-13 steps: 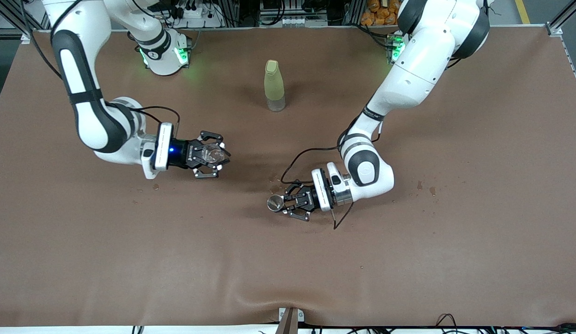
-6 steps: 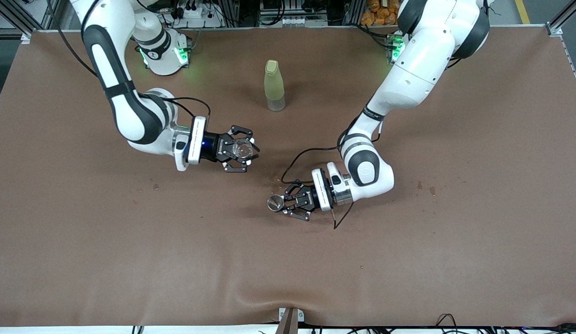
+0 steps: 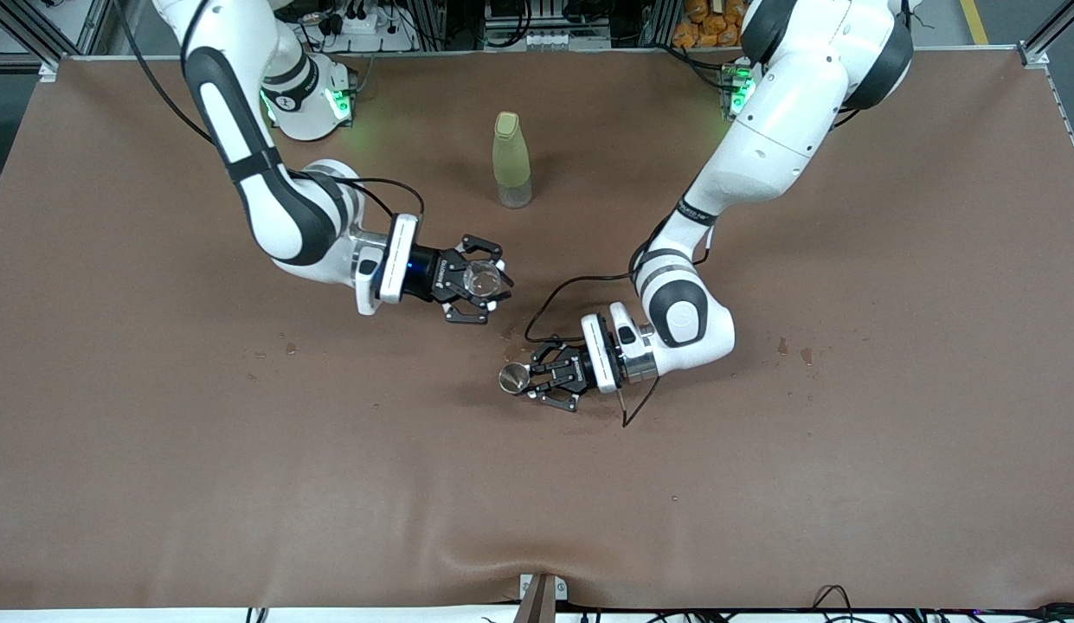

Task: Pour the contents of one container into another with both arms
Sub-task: 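Bring the jigger with the left gripper beside the beaker in the right gripper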

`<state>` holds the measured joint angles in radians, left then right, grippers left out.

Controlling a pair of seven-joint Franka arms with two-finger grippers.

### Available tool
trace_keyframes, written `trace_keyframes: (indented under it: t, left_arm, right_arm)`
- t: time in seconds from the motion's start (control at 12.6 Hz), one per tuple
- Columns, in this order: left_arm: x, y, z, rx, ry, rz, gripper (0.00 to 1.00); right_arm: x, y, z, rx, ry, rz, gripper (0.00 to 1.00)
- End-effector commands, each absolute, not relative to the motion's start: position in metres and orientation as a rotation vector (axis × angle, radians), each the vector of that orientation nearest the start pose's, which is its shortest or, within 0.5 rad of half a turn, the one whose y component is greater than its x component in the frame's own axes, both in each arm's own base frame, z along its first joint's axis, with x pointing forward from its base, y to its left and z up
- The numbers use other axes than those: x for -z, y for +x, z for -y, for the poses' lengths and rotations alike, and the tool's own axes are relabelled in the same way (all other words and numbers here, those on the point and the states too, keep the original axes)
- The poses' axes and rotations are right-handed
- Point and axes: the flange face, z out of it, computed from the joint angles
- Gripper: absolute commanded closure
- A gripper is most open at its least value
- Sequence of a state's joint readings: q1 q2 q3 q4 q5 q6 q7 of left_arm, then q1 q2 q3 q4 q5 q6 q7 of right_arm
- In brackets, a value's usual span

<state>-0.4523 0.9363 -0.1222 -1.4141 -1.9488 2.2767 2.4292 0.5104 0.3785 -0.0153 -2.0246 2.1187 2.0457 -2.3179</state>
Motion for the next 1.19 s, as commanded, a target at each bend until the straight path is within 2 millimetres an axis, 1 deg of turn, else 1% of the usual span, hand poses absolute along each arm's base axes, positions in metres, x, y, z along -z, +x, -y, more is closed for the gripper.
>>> trace_keyframes:
  t: [0.0,0.16,0.24,0.32,0.4,0.63,0.71,0.79,0.95,1.03,1.11]
  left_arm:
    - [-0.161,0.62,0.404,-1.275,1.513,1.191,1.0]
    - [-0.158,0.621,0.402,-1.282,1.509,1.183,1.0]
    - [-0.156,0.625,0.395,-1.305,1.475,1.175,1.0]
    - [-0.156,0.624,0.395,-1.315,1.458,1.18,1.0]
    - [-0.155,0.624,0.394,-1.314,1.458,1.181,1.0]
    - [-0.155,0.622,0.398,-1.311,1.454,1.181,1.0]
    - [-0.153,0.62,0.401,-1.306,1.452,1.184,1.0]
    - [-0.147,0.618,0.401,-1.315,1.445,1.2,1.0]
    - [-0.143,0.618,0.402,-1.388,1.438,1.168,1.0]
    - [-0.143,0.617,0.402,-1.39,1.437,1.159,1.0]
    - [-0.144,0.618,0.402,-1.391,1.437,1.156,1.0]
  right_arm:
    - [-0.282,0.533,-0.361,1.253,-1.454,0.928,1.0]
    - [-0.277,0.54,-0.366,1.268,-1.454,0.935,1.0]
    - [-0.276,0.543,-0.369,1.271,-1.449,0.939,1.0]
    - [-0.271,0.547,-0.369,1.279,-1.448,0.944,1.0]
    - [-0.271,0.551,-0.371,1.292,-1.439,0.955,1.0]
    - [-0.261,0.561,-0.373,1.295,-1.446,0.952,1.0]
    - [-0.259,0.564,-0.373,1.298,-1.448,0.951,1.0]
    - [-0.254,0.565,-0.37,1.293,-1.457,0.946,1.0]
    - [-0.252,0.571,-0.371,1.301,-1.458,0.946,1.0]
    - [-0.253,0.574,-0.372,1.305,-1.456,0.946,1.0]
    - [-0.25,0.575,-0.372,1.303,-1.464,0.947,1.0]
